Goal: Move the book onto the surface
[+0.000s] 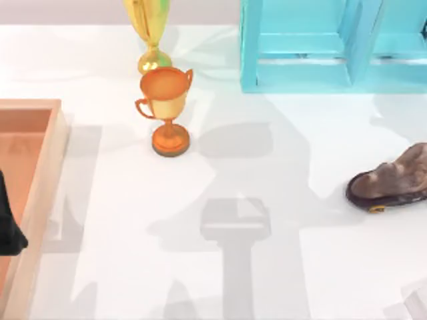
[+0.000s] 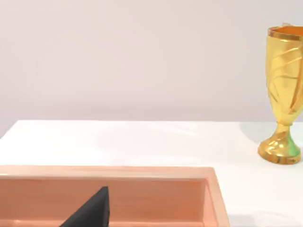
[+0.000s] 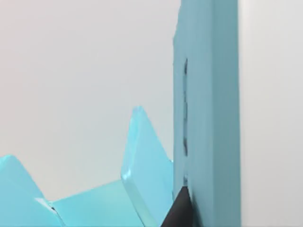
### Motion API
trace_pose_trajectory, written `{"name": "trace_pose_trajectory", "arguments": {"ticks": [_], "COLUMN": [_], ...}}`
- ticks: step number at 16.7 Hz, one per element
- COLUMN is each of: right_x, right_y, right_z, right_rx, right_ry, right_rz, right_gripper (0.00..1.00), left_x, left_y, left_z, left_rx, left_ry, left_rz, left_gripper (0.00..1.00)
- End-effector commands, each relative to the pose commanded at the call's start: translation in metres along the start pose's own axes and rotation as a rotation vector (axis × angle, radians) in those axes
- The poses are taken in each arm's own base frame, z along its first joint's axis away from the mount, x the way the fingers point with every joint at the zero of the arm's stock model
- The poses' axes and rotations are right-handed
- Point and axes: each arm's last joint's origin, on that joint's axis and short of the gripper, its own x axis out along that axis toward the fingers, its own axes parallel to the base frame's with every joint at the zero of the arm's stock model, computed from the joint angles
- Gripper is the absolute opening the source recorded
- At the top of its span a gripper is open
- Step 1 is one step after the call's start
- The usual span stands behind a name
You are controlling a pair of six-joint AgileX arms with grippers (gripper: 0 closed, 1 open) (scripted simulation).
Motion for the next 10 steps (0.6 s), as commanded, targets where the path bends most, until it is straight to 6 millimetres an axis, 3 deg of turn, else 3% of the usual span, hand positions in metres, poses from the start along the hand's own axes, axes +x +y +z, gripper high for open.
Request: {"name": "trace_pose_trajectory", "arguments": {"ticks": [3,5,8,10], "right_x": [0.003,0.008,0.018,0.019], "right_y": [0.002,0.011,0.041,0.075], "right_z": [-0.005,-0.019,-0.058,-0.093], "right_rx": [-0.009,-0.058,-0.219,-0.389], "right_ry": [0.017,0.061,0.169,0.248], "right_rz": [0.001,0.0,0.024,0.071], "right_gripper": [0.0,0.0,0.0,0.0], "left_x": [0.0,0.0,0.0,0.0], "left_y": [0.0,0.0,0.0,0.0], "left_z": [0.0,0.0,0.0,0.0], "left_rx": [0.0,0.0,0.0,0.0], "left_ry": [0.0,0.0,0.0,0.0], "left_rz": [0.0,0.0,0.0,0.0], "left_gripper": [1.0,1.0,1.0,1.0]}}
